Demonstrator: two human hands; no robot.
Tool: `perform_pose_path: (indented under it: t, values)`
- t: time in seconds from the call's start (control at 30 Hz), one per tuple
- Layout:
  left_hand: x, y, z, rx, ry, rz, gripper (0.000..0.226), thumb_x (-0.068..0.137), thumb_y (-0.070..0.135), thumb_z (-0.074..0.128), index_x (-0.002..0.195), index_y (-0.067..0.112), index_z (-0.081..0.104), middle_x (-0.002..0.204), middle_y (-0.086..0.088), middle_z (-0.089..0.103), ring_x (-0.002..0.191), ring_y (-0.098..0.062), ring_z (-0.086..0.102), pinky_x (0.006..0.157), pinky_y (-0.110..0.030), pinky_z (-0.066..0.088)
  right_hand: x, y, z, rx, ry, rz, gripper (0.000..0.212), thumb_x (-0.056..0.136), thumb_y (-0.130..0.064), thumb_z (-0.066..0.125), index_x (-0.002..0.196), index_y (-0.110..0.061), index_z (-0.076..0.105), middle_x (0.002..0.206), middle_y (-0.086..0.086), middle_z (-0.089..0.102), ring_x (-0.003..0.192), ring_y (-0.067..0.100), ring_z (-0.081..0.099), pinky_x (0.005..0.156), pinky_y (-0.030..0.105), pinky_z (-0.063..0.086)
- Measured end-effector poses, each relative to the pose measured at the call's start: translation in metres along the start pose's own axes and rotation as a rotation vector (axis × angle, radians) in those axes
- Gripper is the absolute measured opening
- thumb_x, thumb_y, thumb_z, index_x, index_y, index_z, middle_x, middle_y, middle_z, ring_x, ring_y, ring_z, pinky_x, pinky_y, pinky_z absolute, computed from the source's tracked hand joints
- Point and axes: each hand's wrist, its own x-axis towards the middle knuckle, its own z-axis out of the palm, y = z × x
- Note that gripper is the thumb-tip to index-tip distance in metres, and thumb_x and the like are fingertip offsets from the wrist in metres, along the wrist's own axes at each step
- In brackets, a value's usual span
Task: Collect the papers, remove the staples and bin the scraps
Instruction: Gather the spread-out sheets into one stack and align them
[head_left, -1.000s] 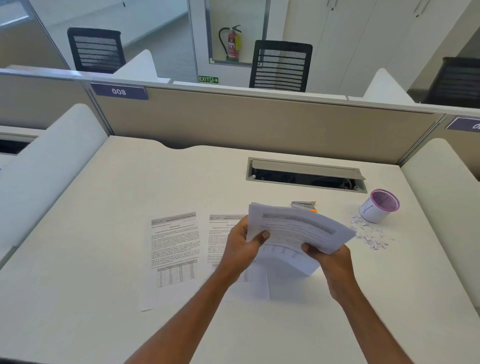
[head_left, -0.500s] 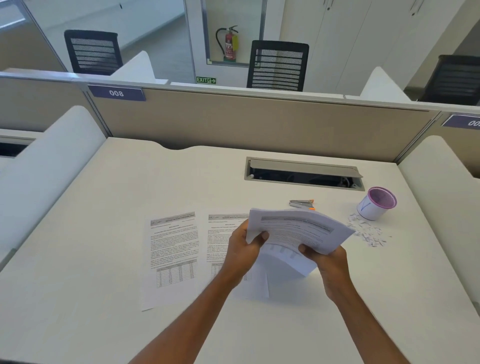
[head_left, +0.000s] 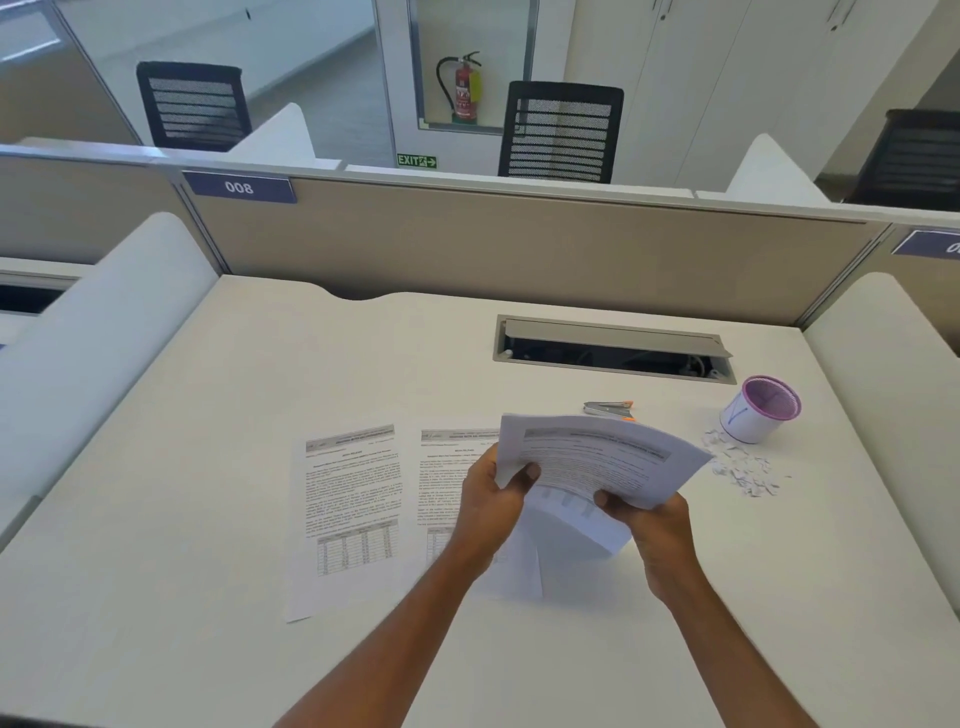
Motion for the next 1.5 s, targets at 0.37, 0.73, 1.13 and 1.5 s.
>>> perform_pose_path:
  t: [0.37,0.73,1.13,1.5]
  values:
    - [0.001,0.002,-0.004,-0.041,-0.004,-0.034,0.027,0.107,0.023,0.069,0.132,0.031,0.074,0.120,0.011,0.081,0.117,-0.014,0.073,0.102,-0.033,0.060,0.000,0.006,-0.002,-0.045,0.001,-0.010,0.047,0.079,0.007,0.088,0.119,-0.014,0.075,0.102,-0.001,0.084,0.098,0.022,0.077,0.080,0.028,0.062]
    - [0.009,-0.006,-0.054,-0.054,0.140,-0.100,0.016,0.106,0.033,0.070,0.119,0.024,0.073,0.114,0.003,0.082,0.115,-0.023,0.076,0.100,-0.041,0.061,-0.005,0.016,0.001,-0.223,-0.031,0.045,0.028,0.090,-0.008,0.084,0.117,-0.017,0.078,0.109,-0.003,0.084,0.094,0.021,0.082,0.082,0.040,0.067]
    - [0.003,-0.098,-0.175,0.888,0.357,-0.410,0.101,0.099,0.068,0.061,0.171,0.009,0.021,0.180,-0.026,0.005,0.167,-0.046,0.001,0.133,-0.062,0.012,-0.011,0.074,0.007,-0.500,-0.011,0.270,0.019,0.089,-0.015,0.083,0.103,-0.021,0.072,0.103,-0.004,0.082,0.091,0.021,0.080,0.084,0.046,0.066]
    - [-0.001,-0.105,-0.117,0.929,0.072,-0.237,0.103,0.101,0.063,0.062,0.173,0.009,0.012,0.184,-0.009,0.005,0.171,-0.032,0.003,0.135,-0.050,0.020,-0.021,0.077,0.022,-0.657,0.051,0.195,0.024,0.094,-0.028,0.078,0.110,-0.022,0.062,0.107,-0.008,0.074,0.095,0.017,0.072,0.082,0.041,0.061]
